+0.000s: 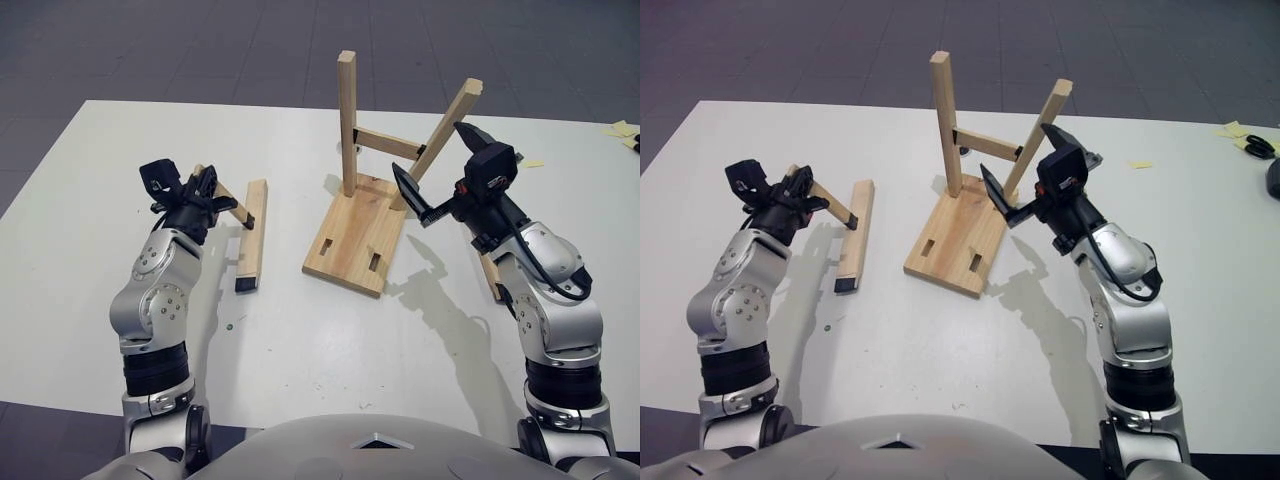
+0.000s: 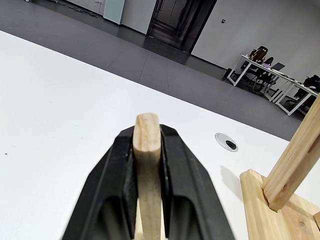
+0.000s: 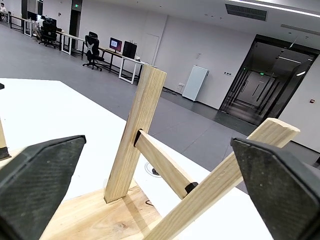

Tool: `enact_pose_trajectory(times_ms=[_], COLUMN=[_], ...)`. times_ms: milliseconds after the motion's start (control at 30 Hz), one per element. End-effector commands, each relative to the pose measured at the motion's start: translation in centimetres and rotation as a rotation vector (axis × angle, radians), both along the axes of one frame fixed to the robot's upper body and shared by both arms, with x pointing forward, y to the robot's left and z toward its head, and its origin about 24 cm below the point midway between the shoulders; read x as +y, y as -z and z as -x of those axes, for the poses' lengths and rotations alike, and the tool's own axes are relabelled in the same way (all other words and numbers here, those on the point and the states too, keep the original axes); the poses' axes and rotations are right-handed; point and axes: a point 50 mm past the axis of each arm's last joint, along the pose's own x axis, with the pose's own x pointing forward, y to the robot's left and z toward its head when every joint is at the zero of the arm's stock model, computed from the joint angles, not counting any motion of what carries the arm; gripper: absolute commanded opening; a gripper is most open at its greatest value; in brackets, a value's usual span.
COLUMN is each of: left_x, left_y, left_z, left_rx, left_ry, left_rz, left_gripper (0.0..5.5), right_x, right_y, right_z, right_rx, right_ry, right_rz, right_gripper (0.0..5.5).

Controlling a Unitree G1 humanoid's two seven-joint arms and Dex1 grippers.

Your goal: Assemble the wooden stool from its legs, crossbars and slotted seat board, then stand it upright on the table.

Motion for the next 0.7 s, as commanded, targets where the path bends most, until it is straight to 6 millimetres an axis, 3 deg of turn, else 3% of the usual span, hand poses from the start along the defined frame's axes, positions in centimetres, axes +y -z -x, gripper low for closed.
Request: enact_pose_trajectory(times_ms=[33, 433, 700], left_x=[-0.7, -1.5, -2.0], left_y=[1.9, -0.8, -1.1], left_z=[0.1, -0.4, -0.2], left_rx=[0.082, -0.003, -0.007], left_ry=[0.018, 0.117, 0.121], left_rz=[0.003, -0.064, -0.059], left_gripper=[0.42, 0.42, 0.42], right_x=[0.0, 0.0, 0.1], right_y=[-0.2, 0.0, 0.1], right_z=[-0.3, -0.2, -0.1], right_rx=[-0.01, -0.005, -0.004], right_ry=[0.004, 0.01, 0.007], right_rz=[0.009, 0.011, 0.014], right_gripper=[5.4, 5.4, 5.4])
